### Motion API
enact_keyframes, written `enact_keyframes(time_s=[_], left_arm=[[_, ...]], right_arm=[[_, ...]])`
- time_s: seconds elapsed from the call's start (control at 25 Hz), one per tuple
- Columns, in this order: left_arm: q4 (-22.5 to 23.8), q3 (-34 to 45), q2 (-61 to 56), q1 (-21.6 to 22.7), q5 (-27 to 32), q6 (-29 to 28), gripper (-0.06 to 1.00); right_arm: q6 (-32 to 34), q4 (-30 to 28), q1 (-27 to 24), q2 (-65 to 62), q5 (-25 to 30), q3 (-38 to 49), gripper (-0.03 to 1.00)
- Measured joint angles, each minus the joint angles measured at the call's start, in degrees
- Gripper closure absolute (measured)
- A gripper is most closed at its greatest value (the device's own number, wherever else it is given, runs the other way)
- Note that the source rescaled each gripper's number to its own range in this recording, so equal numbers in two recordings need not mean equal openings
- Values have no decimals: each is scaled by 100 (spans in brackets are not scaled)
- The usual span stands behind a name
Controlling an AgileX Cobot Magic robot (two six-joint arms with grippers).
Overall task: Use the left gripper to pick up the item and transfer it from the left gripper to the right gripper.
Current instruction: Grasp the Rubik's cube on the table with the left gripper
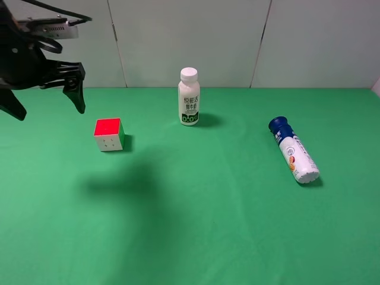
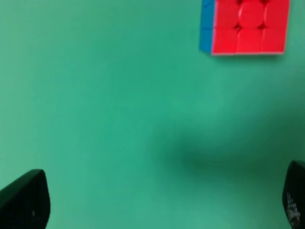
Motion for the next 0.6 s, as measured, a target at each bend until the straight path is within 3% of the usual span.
enact_keyframes(time_s=[0.6], left_arm=[[-45,-1001,1851,-272,-514,-241,-6]], right_arm=[[0,0,0,0,0,0,-3]])
